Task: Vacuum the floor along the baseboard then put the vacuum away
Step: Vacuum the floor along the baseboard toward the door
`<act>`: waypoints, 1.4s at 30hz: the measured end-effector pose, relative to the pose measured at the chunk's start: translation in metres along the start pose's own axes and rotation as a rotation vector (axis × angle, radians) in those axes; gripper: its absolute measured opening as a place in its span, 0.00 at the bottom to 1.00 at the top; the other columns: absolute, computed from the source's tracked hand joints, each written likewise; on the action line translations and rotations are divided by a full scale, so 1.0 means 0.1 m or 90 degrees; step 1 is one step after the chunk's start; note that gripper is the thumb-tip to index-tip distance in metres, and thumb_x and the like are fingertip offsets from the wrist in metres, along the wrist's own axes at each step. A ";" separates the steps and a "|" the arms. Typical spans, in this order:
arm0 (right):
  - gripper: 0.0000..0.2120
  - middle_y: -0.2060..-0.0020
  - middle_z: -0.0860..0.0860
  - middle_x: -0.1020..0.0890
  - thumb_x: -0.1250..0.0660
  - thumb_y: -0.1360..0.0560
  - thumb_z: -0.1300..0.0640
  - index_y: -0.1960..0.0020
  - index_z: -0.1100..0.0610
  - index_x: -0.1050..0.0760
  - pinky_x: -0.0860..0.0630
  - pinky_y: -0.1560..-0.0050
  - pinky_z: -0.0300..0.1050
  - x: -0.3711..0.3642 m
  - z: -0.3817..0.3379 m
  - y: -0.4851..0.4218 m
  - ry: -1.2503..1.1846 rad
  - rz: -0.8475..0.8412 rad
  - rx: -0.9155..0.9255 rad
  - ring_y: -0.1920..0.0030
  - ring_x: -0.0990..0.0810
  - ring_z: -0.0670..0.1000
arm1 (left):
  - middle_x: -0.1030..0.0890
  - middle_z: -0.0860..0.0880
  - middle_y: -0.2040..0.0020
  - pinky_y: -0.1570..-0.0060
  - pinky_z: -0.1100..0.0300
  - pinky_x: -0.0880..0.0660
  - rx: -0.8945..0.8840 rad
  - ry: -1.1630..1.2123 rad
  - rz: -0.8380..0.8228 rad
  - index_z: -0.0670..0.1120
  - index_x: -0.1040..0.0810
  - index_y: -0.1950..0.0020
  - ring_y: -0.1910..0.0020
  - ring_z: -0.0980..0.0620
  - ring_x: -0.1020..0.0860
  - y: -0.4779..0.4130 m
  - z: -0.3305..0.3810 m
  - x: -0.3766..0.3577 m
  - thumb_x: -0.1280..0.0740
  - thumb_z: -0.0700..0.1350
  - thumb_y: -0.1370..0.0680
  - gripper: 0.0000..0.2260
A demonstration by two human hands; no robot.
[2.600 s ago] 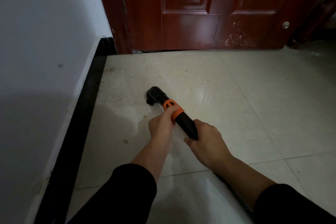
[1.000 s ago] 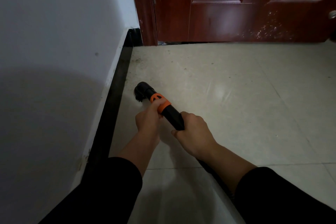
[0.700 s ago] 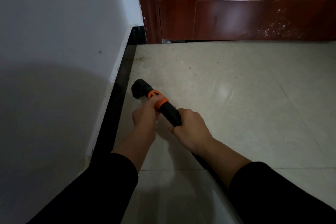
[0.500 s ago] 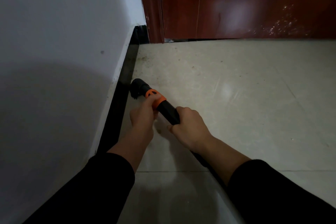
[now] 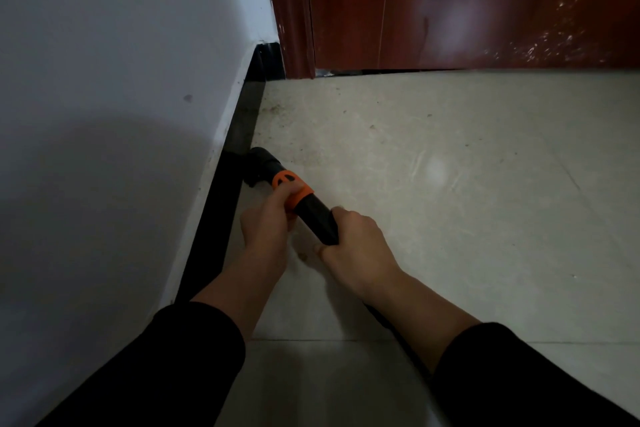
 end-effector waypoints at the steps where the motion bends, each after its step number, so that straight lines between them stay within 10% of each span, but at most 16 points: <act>1: 0.07 0.57 0.55 0.23 0.34 0.28 0.59 0.51 0.59 0.28 0.29 0.62 0.44 0.00 0.00 -0.01 0.000 0.001 -0.001 0.58 0.23 0.54 | 0.18 0.44 0.56 0.62 0.58 0.26 0.000 0.002 0.003 0.43 0.19 0.57 0.60 0.49 0.20 0.00 0.01 -0.01 0.24 0.46 0.33 0.10; 16: 0.06 0.61 0.54 0.23 0.33 0.29 0.61 0.53 0.58 0.28 0.30 0.66 0.42 0.16 -0.13 -0.39 0.012 -0.017 -0.043 0.61 0.23 0.54 | 0.17 0.43 0.49 0.62 0.60 0.25 0.043 0.053 -0.013 0.40 0.19 0.46 0.57 0.50 0.19 -0.23 0.22 -0.24 0.24 0.46 0.32 0.18; 21: 0.06 0.63 0.51 0.25 0.33 0.28 0.61 0.54 0.57 0.29 0.31 0.68 0.40 0.17 -0.11 -0.33 0.009 -0.020 -0.034 0.63 0.24 0.52 | 0.16 0.43 0.49 0.51 0.56 0.21 0.048 0.030 -0.041 0.43 0.18 0.50 0.52 0.48 0.18 -0.20 0.19 -0.27 0.23 0.51 0.36 0.19; 26: 0.06 0.64 0.49 0.26 0.32 0.29 0.62 0.54 0.57 0.29 0.33 0.70 0.38 0.26 0.00 -0.24 0.019 -0.016 -0.054 0.65 0.25 0.50 | 0.18 0.45 0.56 0.64 0.63 0.25 0.070 0.042 -0.028 0.40 0.19 0.50 0.61 0.51 0.19 -0.09 0.13 -0.37 0.24 0.48 0.33 0.17; 42: 0.06 0.60 0.52 0.22 0.32 0.28 0.60 0.52 0.57 0.28 0.29 0.65 0.41 0.59 -0.04 -0.18 0.101 -0.005 -0.093 0.60 0.23 0.53 | 0.17 0.44 0.58 0.63 0.59 0.24 0.122 0.077 -0.017 0.41 0.19 0.57 0.61 0.48 0.19 0.11 0.18 -0.59 0.22 0.47 0.35 0.13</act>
Point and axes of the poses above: each hand's wrist, its own y-axis away from the middle knuckle, its own x-axis out of the back of the hand, z = x × y, the point moved 5 cm from there along -y, towards the middle knuckle
